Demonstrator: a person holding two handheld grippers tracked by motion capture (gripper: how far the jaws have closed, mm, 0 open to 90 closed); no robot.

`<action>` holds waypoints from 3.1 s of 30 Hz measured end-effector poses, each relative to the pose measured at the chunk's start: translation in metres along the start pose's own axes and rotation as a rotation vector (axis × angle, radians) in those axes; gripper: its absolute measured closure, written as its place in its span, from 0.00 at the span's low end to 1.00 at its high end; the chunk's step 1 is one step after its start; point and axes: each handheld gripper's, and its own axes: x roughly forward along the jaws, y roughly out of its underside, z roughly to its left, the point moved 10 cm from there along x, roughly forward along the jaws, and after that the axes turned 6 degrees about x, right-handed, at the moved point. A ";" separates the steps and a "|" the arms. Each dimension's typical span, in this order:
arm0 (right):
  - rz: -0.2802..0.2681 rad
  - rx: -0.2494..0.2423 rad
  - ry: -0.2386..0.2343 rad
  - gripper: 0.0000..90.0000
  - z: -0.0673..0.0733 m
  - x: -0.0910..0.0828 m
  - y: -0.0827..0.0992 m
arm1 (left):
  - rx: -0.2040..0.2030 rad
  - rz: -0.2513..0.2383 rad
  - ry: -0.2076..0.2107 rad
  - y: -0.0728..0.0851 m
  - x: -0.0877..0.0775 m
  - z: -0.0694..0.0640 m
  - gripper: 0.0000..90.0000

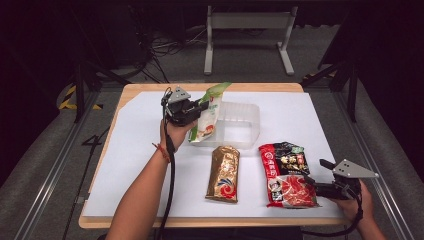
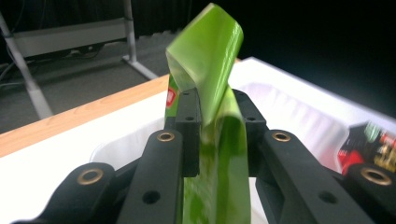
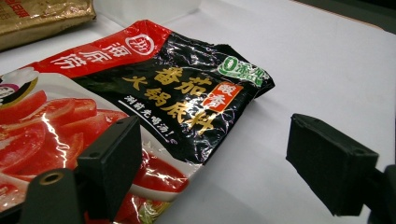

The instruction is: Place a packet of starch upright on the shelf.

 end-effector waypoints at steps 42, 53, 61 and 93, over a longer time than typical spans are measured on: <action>0.026 -0.004 -0.002 0.20 0.003 0.004 0.002 | 0.286 0.446 -0.071 0.077 -0.009 -0.019 0.81; 0.028 -0.006 -0.004 0.20 0.003 0.005 0.003 | 0.309 0.501 -0.115 0.089 0.001 -0.014 0.82; 0.027 -0.005 -0.006 0.20 0.003 0.004 0.003 | 0.261 0.387 -0.055 0.089 -0.023 -0.025 0.78; 0.025 -0.019 -0.009 0.20 0.004 0.004 0.002 | -0.049 0.367 0.384 0.119 0.018 -0.096 0.27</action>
